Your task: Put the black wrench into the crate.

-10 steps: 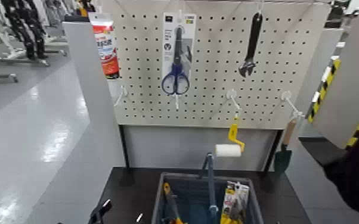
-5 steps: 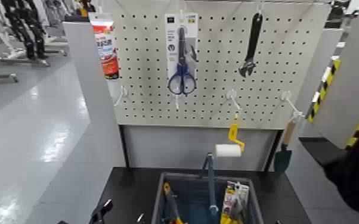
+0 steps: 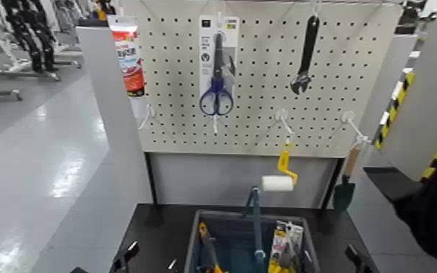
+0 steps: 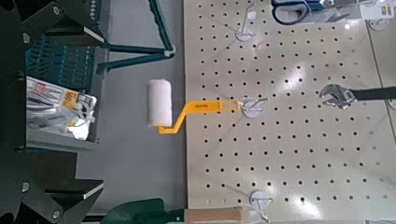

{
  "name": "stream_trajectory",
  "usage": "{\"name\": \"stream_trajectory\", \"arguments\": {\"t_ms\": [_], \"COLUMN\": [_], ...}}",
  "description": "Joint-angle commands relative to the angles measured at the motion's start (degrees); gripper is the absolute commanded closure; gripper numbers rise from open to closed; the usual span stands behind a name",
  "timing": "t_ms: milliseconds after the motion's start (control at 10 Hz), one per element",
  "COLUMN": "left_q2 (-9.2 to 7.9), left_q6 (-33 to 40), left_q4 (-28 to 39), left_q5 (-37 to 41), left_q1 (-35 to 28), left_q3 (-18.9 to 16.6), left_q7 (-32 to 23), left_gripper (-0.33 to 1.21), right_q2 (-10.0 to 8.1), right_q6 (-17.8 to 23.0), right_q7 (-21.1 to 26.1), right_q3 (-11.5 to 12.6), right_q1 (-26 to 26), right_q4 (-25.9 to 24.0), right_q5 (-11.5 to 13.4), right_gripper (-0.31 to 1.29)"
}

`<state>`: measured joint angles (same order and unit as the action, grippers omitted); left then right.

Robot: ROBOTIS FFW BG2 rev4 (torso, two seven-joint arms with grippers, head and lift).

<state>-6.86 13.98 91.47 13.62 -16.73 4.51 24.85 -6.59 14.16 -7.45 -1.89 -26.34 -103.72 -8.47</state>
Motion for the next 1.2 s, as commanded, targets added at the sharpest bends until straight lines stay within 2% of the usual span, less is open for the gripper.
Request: {"name": "stream_trajectory", "arguments": {"t_ms": [100, 200, 400, 600, 900, 1200], "left_q2": [0.09, 0.09, 0.18, 0.09, -0.08, -0.17], "left_q6": [0.0, 0.0, 0.0, 0.35, 0.44, 0.61], "left_q4": [-0.15, -0.33, -0.41, -0.94, -1.03, -1.38], "left_q5": [0.09, 0.09, 0.09, 0.09, 0.09, 0.09], "left_q1": [0.3, 0.38, 0.82, 1.44, 1.88, 2.32], "left_q3": [0.15, 0.15, 0.23, 0.5, 0.76, 1.2], "left_q7": [0.03, 0.03, 0.11, 0.29, 0.55, 0.55], "left_gripper": [0.1, 0.1, 0.1, 0.1, 0.1, 0.1], "right_q2": [0.35, 0.09, -0.88, -1.49, -1.49, -3.25], "right_q6": [-7.92, -9.24, -14.43, -17.5, -21.2, -21.81], "right_q7": [-4.94, -5.3, -7.41, -9.34, -12.85, -15.32], "right_q3": [3.47, 3.91, 5.23, 5.49, 6.46, 6.63], "right_q1": [4.37, 5.95, 9.9, 14.12, 21.51, 28.62], "right_q4": [-3.33, -4.3, -6.85, -7.29, -7.29, -5.27], "right_q5": [-0.93, -0.93, -0.93, -2.08, -2.87, -7.26], "right_gripper": [0.21, 0.21, 0.21, 0.21, 0.22, 0.22]}}
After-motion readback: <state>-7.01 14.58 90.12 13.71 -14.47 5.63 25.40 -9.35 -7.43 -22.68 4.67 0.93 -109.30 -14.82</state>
